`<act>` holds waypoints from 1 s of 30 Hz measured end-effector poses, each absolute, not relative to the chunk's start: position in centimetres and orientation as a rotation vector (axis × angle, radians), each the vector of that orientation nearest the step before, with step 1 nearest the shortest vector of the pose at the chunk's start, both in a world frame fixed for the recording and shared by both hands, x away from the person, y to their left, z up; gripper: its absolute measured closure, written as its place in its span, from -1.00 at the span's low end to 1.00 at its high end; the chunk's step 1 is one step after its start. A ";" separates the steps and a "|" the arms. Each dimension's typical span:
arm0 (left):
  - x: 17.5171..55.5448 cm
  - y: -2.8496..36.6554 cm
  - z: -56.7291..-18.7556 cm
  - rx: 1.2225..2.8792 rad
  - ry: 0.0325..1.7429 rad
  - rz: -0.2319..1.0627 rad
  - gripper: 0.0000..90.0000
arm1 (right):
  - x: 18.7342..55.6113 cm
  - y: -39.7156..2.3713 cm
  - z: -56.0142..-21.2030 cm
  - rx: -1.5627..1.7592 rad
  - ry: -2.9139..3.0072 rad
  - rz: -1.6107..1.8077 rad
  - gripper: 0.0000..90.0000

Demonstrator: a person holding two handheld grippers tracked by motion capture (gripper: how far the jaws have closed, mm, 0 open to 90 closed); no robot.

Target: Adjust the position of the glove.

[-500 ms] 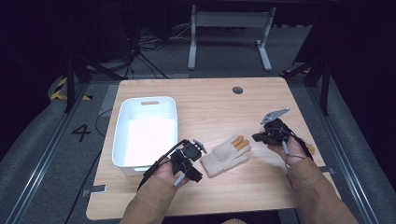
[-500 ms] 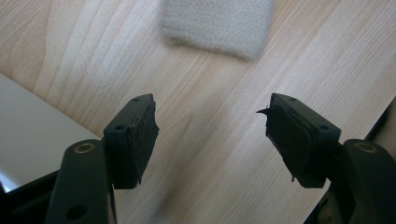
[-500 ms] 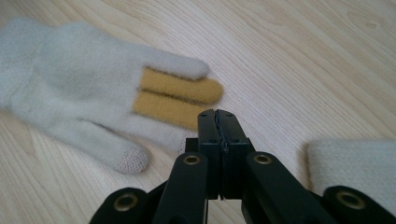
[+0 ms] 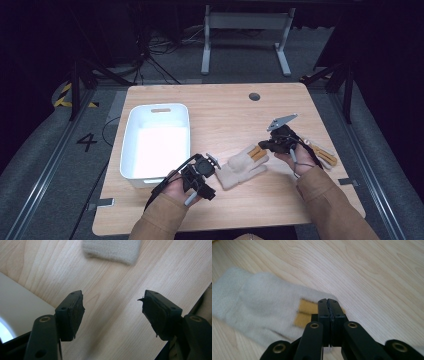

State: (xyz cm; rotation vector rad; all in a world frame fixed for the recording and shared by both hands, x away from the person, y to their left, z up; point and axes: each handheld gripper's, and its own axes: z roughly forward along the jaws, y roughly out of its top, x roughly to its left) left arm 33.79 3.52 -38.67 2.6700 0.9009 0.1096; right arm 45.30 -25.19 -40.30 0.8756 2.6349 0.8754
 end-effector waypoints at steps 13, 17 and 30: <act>33.1 4.2 -38.6 2.633 0.928 0.152 -0.28 | 47.2 -22.6 -42.0 0.870 2.641 0.878 0.99; 33.1 4.3 -38.5 2.622 0.930 0.157 -0.30 | 47.5 -21.8 -42.5 0.868 2.652 0.870 0.99; 33.4 4.5 -38.4 2.605 0.939 0.169 -0.32 | 47.5 -21.5 -43.3 0.860 2.674 0.792 0.99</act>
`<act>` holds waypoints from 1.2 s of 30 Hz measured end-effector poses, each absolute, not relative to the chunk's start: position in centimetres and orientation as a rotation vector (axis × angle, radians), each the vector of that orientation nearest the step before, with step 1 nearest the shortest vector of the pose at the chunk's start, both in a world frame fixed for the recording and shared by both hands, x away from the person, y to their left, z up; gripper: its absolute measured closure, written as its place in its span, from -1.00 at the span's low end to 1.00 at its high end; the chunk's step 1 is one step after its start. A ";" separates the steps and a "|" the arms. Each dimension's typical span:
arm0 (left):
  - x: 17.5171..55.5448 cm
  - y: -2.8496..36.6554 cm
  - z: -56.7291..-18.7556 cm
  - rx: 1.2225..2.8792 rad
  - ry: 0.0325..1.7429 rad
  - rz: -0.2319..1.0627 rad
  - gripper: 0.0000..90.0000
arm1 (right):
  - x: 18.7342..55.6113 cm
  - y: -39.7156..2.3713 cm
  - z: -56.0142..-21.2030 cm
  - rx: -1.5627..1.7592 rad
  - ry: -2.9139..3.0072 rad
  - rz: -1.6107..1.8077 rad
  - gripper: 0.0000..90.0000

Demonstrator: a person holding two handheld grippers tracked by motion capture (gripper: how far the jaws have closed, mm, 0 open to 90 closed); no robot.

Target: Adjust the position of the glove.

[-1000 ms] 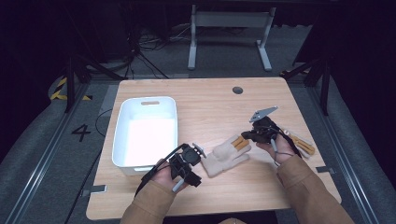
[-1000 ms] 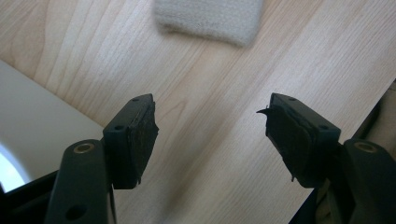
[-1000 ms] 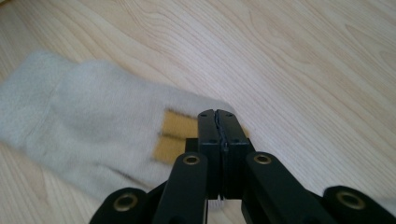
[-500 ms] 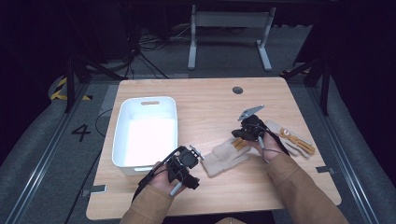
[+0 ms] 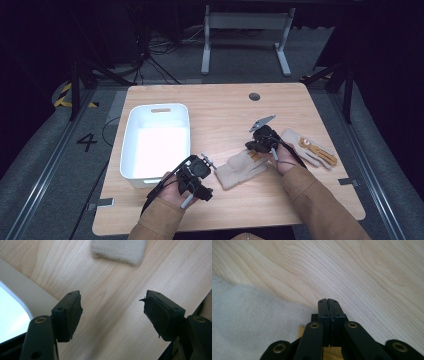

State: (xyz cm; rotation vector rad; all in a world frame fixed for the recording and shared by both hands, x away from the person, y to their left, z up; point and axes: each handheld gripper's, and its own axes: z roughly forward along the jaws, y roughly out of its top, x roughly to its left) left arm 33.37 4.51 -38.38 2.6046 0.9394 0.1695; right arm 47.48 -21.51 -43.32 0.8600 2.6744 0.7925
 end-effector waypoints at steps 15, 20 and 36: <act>34.4 3.5 -38.3 2.613 0.912 0.149 -0.33 | 46.1 -23.4 -43.5 0.903 2.682 0.755 0.99; 34.8 3.2 -38.1 2.604 0.908 0.142 -0.33 | 45.1 -23.8 -43.3 0.895 2.684 0.730 0.99; 36.0 2.3 -37.7 2.613 0.871 0.131 -0.30 | 43.2 -25.0 -42.9 0.907 2.668 0.737 0.99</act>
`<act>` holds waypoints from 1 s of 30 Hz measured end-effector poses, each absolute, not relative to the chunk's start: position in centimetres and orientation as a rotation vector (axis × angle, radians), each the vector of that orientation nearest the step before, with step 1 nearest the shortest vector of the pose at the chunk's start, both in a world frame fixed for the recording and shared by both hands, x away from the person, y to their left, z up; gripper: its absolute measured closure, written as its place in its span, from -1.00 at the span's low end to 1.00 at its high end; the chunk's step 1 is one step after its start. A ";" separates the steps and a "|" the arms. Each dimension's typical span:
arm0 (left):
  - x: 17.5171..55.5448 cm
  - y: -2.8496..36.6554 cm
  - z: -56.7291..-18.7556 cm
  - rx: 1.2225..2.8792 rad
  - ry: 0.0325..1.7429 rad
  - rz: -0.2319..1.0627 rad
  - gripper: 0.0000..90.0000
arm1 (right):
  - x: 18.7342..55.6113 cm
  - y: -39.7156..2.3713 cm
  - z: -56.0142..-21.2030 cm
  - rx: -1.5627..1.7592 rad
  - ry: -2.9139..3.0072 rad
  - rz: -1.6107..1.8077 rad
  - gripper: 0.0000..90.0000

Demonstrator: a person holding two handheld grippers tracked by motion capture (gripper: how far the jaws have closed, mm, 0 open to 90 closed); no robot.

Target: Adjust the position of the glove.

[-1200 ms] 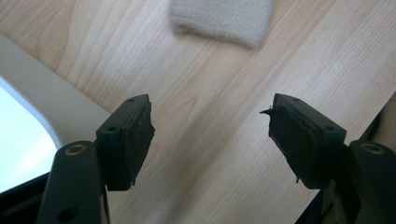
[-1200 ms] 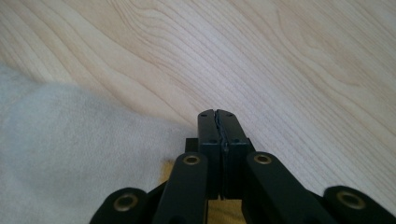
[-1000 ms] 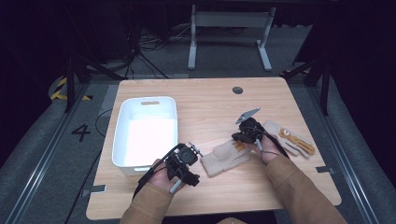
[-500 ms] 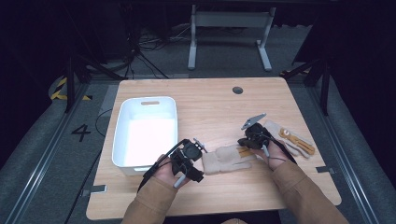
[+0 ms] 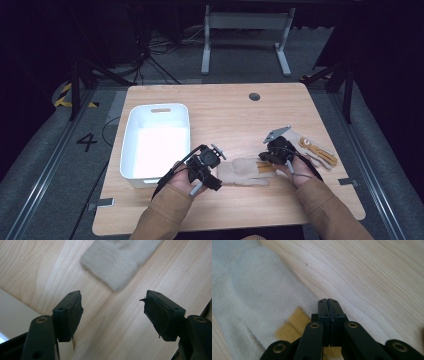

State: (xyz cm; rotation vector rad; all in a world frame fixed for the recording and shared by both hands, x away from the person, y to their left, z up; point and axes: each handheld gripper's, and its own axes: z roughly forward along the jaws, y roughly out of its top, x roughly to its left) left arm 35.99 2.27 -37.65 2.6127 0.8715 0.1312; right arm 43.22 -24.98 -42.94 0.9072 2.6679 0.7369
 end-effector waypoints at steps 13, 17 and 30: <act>36.6 2.2 -37.5 2.602 0.872 0.108 -0.27 | 41.8 -27.0 -39.8 0.915 2.590 0.899 0.90; 36.9 2.3 -37.3 2.587 0.882 0.112 -0.27 | 41.5 -27.9 -38.9 0.924 2.555 0.973 0.84; 36.9 2.4 -37.2 2.580 0.879 0.113 -0.28 | 41.1 -30.2 -37.2 0.970 2.455 1.087 0.77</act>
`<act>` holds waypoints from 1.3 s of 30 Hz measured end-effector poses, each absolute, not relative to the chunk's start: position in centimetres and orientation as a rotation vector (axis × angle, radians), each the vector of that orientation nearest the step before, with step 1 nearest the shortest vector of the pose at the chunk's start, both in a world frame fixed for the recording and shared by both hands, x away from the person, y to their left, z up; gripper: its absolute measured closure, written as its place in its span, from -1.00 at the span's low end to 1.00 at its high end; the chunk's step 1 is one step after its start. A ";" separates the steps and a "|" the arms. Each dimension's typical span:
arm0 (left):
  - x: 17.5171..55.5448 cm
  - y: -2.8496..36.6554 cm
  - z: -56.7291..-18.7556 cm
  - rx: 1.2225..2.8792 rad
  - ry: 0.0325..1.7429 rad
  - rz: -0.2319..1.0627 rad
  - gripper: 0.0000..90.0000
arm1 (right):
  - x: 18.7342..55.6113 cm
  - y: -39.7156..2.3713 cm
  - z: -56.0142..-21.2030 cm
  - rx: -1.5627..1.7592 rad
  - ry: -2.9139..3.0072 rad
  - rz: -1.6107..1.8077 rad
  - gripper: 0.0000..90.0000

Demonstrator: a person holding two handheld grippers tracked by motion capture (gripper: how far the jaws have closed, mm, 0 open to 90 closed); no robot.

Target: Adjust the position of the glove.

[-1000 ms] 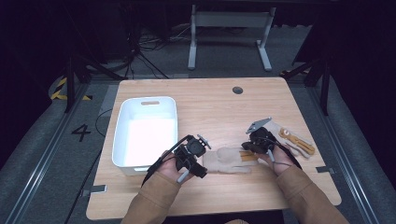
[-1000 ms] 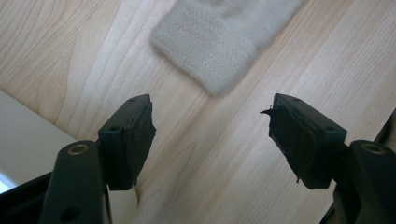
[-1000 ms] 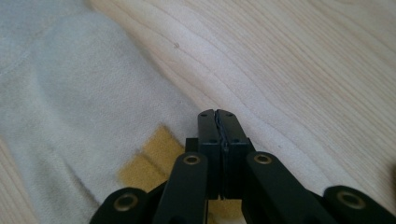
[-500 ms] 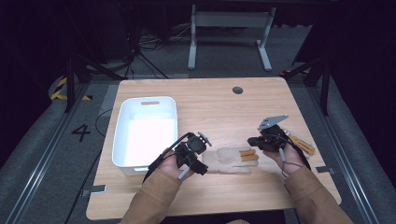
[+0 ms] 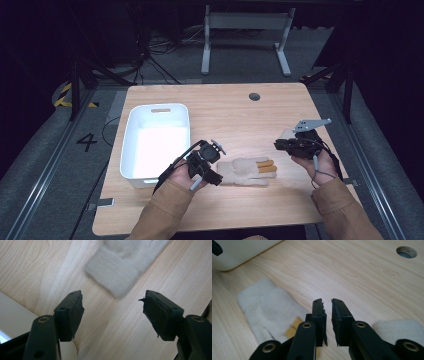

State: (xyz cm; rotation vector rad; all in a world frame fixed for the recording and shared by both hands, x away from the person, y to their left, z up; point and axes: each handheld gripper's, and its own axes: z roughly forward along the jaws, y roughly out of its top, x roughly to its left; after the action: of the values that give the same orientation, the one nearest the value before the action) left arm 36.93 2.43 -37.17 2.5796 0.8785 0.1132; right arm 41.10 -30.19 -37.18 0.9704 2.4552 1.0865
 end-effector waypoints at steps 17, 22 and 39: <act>37.0 2.8 -37.2 2.571 0.890 0.115 -0.28 | 42.1 -34.0 -37.0 1.144 2.261 1.142 0.26; 36.9 2.8 -37.3 2.570 0.897 0.111 -0.29 | 42.8 -35.4 -37.6 1.197 2.226 1.071 0.23; 36.8 3.0 -37.6 2.575 0.906 0.112 -0.29 | 44.6 -38.2 -40.5 1.340 2.157 0.855 0.08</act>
State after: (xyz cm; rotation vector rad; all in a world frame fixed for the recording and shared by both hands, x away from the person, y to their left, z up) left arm 36.83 2.98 -37.55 2.5749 0.9063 0.1124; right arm 44.65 -38.22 -40.52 1.3396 2.1570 0.8553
